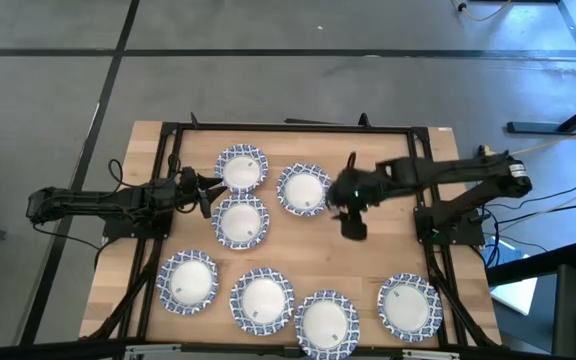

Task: Nest bowls inside each other
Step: Stack the blue patterned bowl on top of the other blue patterned bowl

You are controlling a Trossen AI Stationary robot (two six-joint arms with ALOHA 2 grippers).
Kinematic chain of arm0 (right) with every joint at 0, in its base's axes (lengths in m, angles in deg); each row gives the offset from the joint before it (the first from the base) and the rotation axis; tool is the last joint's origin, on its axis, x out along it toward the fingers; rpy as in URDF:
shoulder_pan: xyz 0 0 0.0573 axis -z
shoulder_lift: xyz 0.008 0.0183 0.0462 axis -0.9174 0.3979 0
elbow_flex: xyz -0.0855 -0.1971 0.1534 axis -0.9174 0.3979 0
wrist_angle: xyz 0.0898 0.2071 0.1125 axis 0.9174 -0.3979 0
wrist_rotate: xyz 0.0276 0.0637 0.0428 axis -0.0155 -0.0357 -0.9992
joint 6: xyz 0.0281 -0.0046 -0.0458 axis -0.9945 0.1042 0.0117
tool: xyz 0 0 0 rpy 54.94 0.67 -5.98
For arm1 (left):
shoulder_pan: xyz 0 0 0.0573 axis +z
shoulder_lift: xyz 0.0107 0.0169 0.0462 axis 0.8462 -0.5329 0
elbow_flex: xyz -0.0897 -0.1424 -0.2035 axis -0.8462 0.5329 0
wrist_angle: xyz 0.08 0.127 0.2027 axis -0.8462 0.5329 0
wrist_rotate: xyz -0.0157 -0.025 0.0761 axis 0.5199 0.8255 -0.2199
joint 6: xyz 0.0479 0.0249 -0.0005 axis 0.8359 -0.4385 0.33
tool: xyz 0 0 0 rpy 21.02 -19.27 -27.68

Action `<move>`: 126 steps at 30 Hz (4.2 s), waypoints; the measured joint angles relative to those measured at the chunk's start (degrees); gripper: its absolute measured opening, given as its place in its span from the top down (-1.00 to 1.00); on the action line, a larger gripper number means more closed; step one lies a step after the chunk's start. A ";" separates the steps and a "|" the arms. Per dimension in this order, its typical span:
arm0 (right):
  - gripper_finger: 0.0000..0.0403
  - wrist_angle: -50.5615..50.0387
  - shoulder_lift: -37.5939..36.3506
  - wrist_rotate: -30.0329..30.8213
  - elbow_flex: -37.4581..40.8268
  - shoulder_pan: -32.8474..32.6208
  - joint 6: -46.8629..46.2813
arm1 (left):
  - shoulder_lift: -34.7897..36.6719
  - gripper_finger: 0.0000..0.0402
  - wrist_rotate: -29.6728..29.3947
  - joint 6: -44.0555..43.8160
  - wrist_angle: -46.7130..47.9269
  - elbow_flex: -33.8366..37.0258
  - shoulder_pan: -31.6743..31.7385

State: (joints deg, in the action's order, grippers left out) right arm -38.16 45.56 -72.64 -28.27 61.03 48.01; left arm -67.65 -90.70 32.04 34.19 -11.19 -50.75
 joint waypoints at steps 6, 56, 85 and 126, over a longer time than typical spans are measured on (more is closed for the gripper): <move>0.10 -0.89 1.91 3.38 0.00 -7.33 -3.21 | 0.00 0.20 0.00 0.01 -0.02 0.01 0.00; 0.10 33.49 16.17 6.08 21.42 -33.82 -44.90 | 0.02 0.20 0.02 -0.15 -0.13 -0.01 -0.02; 0.96 33.43 17.20 2.78 21.38 -32.66 -46.33 | 0.01 0.20 0.02 -0.13 -0.11 0.00 -0.01; 0.95 11.70 5.11 2.91 4.55 23.32 -5.71 | 0.02 0.20 0.02 0.03 -0.07 -0.01 -0.02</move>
State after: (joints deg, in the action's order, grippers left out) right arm -26.46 50.67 -69.73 -23.72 84.35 42.30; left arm -67.63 -90.67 32.07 34.12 -11.20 -50.77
